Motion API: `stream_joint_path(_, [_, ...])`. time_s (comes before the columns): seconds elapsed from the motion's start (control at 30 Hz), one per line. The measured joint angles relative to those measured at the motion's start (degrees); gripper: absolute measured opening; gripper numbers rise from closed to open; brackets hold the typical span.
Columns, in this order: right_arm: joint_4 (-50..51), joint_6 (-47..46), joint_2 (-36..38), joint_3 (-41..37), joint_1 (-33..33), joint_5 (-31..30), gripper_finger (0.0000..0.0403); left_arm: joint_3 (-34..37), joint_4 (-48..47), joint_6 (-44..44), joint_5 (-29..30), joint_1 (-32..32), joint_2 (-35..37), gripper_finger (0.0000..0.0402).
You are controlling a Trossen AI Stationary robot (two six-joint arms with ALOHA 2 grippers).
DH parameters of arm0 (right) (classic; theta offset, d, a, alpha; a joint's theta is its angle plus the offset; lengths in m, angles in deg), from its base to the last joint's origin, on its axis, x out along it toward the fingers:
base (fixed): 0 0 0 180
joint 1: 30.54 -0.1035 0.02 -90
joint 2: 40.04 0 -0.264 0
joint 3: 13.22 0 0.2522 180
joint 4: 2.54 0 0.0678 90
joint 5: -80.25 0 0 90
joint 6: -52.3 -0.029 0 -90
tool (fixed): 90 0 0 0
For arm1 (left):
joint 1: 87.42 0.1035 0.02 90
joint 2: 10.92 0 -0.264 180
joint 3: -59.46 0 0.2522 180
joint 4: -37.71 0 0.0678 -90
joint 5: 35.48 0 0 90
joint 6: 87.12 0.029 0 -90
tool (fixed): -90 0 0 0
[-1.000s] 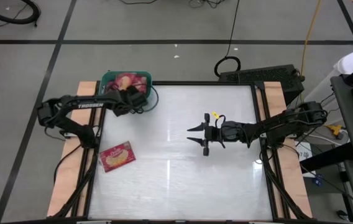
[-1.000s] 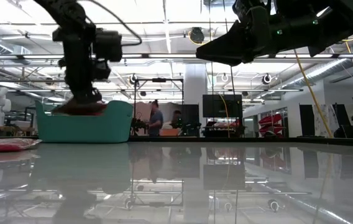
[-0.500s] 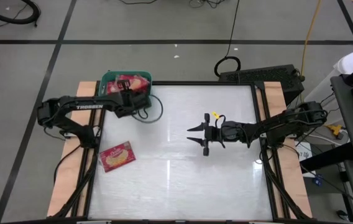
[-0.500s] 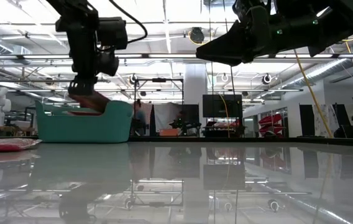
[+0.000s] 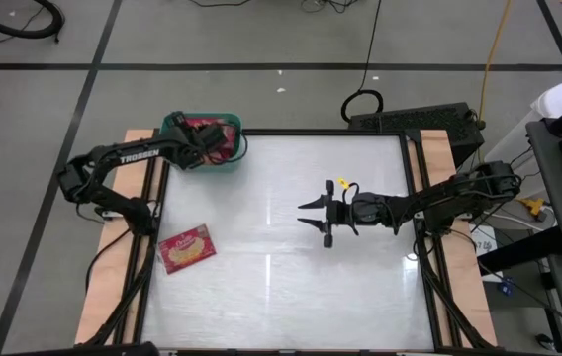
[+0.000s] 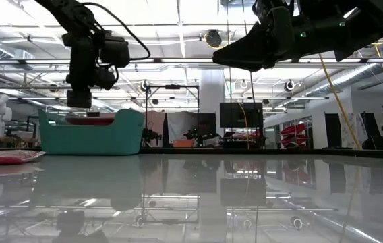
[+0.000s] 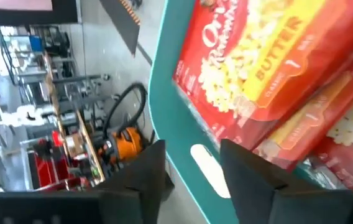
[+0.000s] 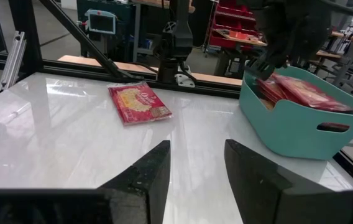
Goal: Sort popcorn bags into baskets
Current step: Stack the red popcorn bag on the red popcorn bags in the green bin
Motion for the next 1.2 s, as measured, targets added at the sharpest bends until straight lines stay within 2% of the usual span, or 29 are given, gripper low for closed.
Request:
stream_joint_path(0.1, [0.0, 0.2, 0.0, 0.0, 0.0, 0.0, 0.0144, 0.0, 0.1, -1.6, -1.1, 0.8, 0.0, 0.0184])
stream_joint_path(0.2, [0.0, 0.3, 0.0, 0.0, 0.0, 0.0, 0.0144, -0.2, -0.5, -8.0, -2.7, 0.6, 0.1, 0.0204])
stream_joint_path(0.33, [0.1, 0.2, 0.0, 0.0, 0.0, 0.0, 0.0144, -1.5, -4.7, -18.8, -13.1, -3.1, 2.7, 0.0199])
stream_joint_path(0.53, [0.9, -1.2, 0.0, 0.0, 0.0, 0.0, 0.0144, 0.7, -6.3, -24.3, -32.9, -16.6, 9.0, 0.0150])
stream_joint_path(0.67, [0.9, -1.8, 0.0, 0.0, -0.1, 0.0, 0.0144, 3.2, -7.3, -31.3, -39.8, -27.2, 11.1, 0.0137])
stream_joint_path(0.73, [0.8, -2.5, 0.0, 0.0, -0.7, 0.0, 0.0144, 5.0, -6.7, -35.0, -40.9, -31.9, 11.5, 0.0142])
stream_joint_path(0.83, [0.8, -4.0, 0.0, 0.0, -1.7, 0.1, 0.0144, 8.6, -6.5, -40.4, -41.1, -37.0, 11.6, 0.0165])
stream_joint_path(1.0, [1.3, -6.6, 0.0, 0.0, -4.4, 0.2, 0.0144, 14.9, -5.0, -49.7, -46.6, -40.6, 11.6, 0.0232])
stream_joint_path(1.2, [1.4, -8.0, 0.0, 0.0, -7.3, 0.0, 0.0144, 22.2, 6.1, -50.8, -50.2, -42.2, 11.5, 0.0300])
